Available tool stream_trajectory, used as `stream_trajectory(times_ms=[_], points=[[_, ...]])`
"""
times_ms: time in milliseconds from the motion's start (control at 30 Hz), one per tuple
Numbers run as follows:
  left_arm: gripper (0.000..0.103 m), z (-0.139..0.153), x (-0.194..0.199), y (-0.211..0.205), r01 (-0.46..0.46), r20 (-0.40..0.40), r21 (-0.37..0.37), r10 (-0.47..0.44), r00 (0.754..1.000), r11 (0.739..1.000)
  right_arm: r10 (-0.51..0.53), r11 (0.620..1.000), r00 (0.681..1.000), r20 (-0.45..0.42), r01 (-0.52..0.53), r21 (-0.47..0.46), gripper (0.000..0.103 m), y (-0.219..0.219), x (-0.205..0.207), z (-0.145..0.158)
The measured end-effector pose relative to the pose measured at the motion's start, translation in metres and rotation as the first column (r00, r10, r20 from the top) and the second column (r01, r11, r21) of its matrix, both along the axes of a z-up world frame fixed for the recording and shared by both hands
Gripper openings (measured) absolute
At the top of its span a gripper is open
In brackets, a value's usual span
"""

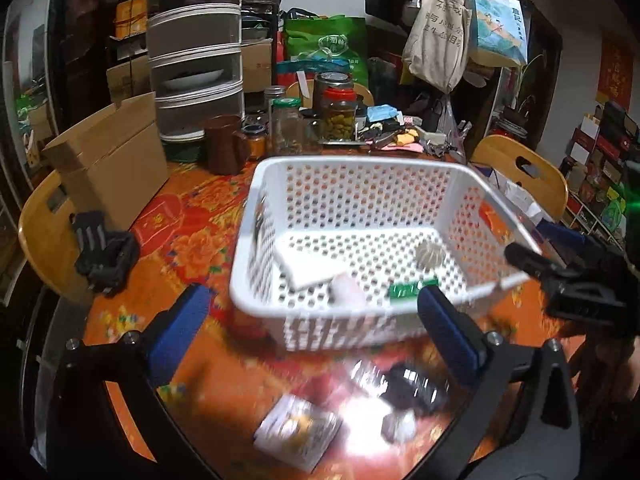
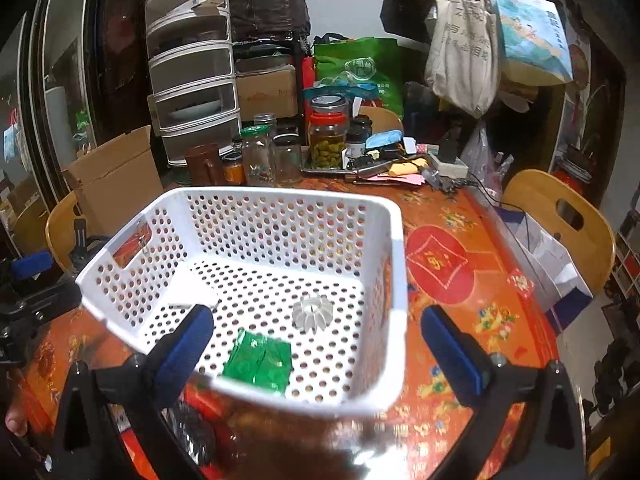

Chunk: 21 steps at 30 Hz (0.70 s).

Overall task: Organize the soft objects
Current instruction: 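Withdraw both open tools from the basket toward the remaining items, then close the right tool around the black plastic-wrapped bundle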

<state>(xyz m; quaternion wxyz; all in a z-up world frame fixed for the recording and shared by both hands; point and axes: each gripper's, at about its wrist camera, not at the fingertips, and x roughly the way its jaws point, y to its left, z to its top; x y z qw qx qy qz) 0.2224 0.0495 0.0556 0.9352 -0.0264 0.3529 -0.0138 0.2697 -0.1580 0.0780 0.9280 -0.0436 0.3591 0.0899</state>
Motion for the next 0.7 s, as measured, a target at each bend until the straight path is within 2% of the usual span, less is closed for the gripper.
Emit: stream_trajectory(times_ms=[167, 300, 500, 567, 700], points=[[0.103, -0.022, -0.041, 0.011, -0.016, -0.008, -0.012, 0.016, 1.000, 1.000, -0.002, 1.000, 1.000, 0.018, 0.002, 0.014, 0.103, -0.009, -0.040, -0.011], [0.103, -0.055, -0.065, 0.023, -0.041, -0.052, -0.028, 0.039, 0.998, 0.999, 0.017, 0.999, 1.000, 0.019, -0.018, 0.044, 0.103, -0.011, -0.070, -0.025], [0.103, -0.116, -0.070, 0.032, -0.054, -0.163, -0.051, 0.045, 0.986, 0.997, 0.081, 0.992, 0.996, -0.031, -0.078, 0.095, 0.103, 0.003, -0.101, -0.054], [0.103, -0.128, -0.068, 0.032, -0.054, -0.187, -0.053, 0.043, 0.981, 0.997, 0.102, 0.989, 0.994, -0.047, -0.097, 0.111, 0.103, 0.010, -0.105, -0.063], [0.103, -0.144, -0.065, 0.030, -0.043, -0.210, -0.039, 0.034, 0.977, 0.998, 0.133, 0.986, 0.987, -0.089, -0.122, 0.115, 0.087, 0.025, -0.104, -0.080]])
